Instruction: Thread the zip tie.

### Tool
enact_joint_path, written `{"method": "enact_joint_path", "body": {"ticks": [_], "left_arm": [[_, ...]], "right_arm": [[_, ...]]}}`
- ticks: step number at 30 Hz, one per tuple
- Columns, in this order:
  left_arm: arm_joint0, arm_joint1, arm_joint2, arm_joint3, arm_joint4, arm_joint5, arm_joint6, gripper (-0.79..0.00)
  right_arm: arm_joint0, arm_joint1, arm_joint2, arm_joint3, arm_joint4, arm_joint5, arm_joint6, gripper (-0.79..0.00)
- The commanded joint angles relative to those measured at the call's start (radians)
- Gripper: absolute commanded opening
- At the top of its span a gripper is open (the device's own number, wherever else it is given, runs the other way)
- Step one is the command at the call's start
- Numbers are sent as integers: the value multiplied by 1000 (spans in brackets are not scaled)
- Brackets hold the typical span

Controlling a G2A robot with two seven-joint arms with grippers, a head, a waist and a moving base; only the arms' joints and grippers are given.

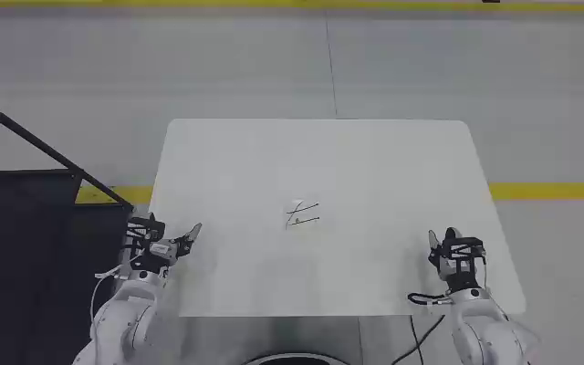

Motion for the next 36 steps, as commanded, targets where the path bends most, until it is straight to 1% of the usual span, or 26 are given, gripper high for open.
{"method": "enact_joint_path", "body": {"ticks": [1,20,21,22,23,25,29,32,36], "left_arm": [[0,0,0,0,0,0,0,0],[0,0,0,0,0,0,0,-1],[0,0,4,-7,-8,-14,5,0],[4,0,8,-22,-49,-78,20,0],[5,2,-7,-24,-85,-117,26,0],[-3,3,-25,-26,-91,-137,23,0],[-34,3,-29,-16,-131,-170,10,0],[-66,1,-23,-1,-176,-192,3,0],[-104,1,-27,25,-231,-241,-8,0]], "right_arm": [[0,0,0,0,0,0,0,-469],[0,0,0,0,0,0,0,-469],[0,0,0,0,0,0,0,0],[0,0,0,0,0,0,0,0],[0,0,0,0,0,0,0,0],[8,0,-9,-14,-7,-18,-1,0],[43,1,-39,-51,-26,-99,35,0],[83,1,-55,-70,22,-178,84,0],[152,-1,-82,-83,95,-240,150,0]]}}
